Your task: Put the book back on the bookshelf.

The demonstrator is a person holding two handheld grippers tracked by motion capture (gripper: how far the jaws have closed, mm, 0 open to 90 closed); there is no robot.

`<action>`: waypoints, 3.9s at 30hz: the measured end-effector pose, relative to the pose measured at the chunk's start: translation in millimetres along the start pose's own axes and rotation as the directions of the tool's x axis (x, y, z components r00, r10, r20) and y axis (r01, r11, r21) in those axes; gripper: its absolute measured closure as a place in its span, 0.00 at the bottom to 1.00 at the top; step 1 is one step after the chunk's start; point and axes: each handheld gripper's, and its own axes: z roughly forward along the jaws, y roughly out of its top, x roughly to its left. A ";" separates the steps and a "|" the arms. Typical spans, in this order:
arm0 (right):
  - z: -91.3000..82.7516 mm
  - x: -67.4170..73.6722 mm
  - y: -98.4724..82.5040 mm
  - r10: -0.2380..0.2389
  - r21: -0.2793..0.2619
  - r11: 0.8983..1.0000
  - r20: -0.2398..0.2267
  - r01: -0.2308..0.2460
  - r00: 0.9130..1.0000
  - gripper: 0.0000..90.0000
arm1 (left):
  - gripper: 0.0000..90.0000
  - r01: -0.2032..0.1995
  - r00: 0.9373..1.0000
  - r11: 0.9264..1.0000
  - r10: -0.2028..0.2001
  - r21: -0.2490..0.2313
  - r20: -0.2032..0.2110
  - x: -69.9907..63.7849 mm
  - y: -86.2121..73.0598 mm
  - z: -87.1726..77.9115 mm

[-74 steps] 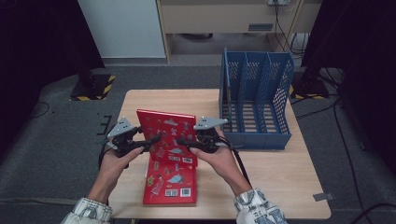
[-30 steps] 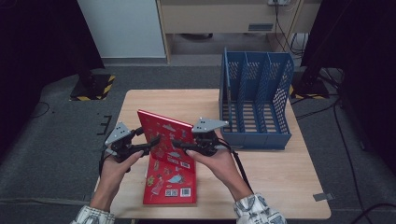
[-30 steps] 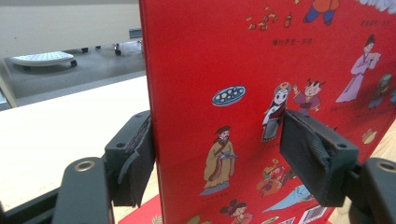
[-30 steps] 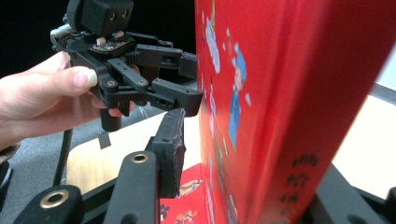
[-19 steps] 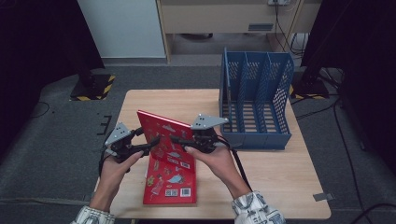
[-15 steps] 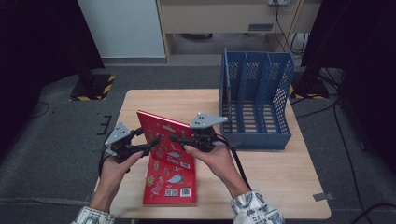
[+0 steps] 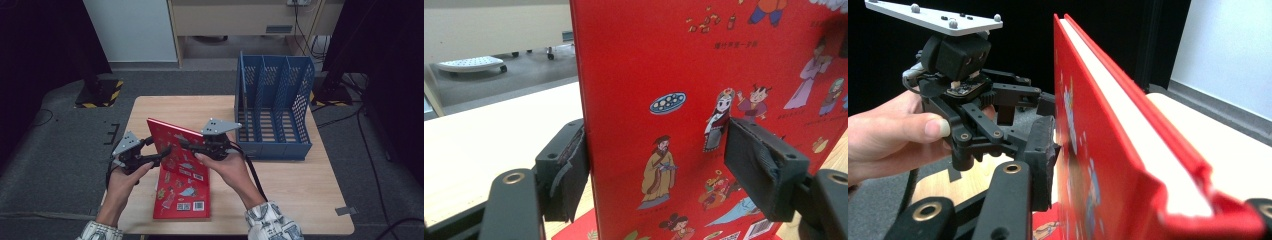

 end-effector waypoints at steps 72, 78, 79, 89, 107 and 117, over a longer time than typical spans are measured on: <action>-26.6 -19.6 0.3 0.061 -0.057 0.997 0.141 -0.053 0.988 0.89 | 0.04 0.039 0.980 0.936 0.033 0.350 -0.198 38.0 -80.1 1.1; -30.2 -21.3 0.0 0.063 -0.060 0.997 0.149 -0.055 0.987 0.89 | 0.04 0.034 0.979 0.931 0.042 0.362 -0.200 37.8 -82.0 2.3; -31.3 -21.8 -0.2 0.065 -0.062 0.996 0.152 -0.057 0.986 0.89 | 0.04 0.034 0.979 0.931 0.042 0.363 -0.200 37.7 -82.2 2.3; -44.2 -24.4 -0.8 0.073 -0.074 0.995 0.170 -0.061 0.983 0.89 | 0.04 0.033 0.979 0.925 0.046 0.378 -0.199 37.6 -84.7 3.0; -67.6 -30.1 -9.2 0.091 -0.089 0.993 0.200 -0.074 0.976 0.89 | 0.04 0.039 0.977 0.922 0.046 0.386 -0.209 39.1 -86.4 2.8; -81.9 -31.1 -10.3 0.098 -0.105 0.992 0.212 -0.077 0.972 0.89 | 0.04 0.033 0.977 0.920 0.053 0.390 -0.207 38.9 -86.6 3.6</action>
